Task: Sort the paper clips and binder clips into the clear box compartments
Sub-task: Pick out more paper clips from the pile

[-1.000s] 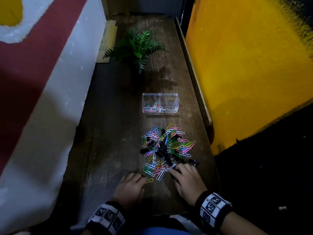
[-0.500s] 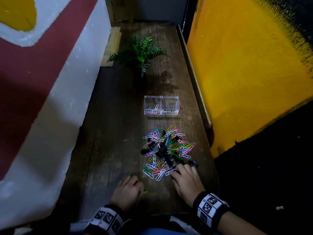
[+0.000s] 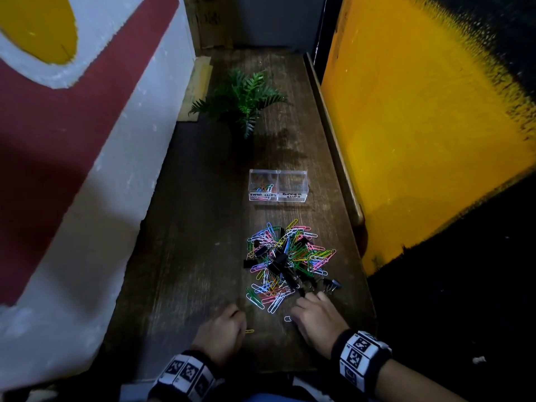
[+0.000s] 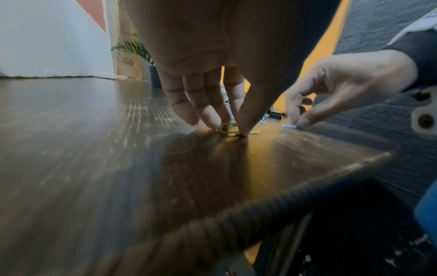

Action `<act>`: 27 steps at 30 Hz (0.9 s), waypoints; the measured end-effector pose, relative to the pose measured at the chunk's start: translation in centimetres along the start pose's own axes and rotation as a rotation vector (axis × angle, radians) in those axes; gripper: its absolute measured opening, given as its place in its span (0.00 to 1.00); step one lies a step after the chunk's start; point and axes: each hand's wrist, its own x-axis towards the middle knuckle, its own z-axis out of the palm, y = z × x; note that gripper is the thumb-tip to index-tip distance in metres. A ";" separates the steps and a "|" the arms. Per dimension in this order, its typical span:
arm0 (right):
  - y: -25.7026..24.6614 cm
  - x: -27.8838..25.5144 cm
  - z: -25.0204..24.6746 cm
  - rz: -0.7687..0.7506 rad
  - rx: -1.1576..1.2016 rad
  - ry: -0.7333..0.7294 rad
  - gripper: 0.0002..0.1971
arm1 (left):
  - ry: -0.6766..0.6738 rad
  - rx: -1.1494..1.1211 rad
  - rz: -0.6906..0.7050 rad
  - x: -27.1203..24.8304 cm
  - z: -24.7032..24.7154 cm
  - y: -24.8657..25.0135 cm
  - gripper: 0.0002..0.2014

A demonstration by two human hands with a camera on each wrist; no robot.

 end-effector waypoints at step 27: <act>0.0 0.6 0.0 0.143 0.136 -0.094 0.20 | -0.084 -0.048 -0.156 2.7 -3.0 1.2 0.04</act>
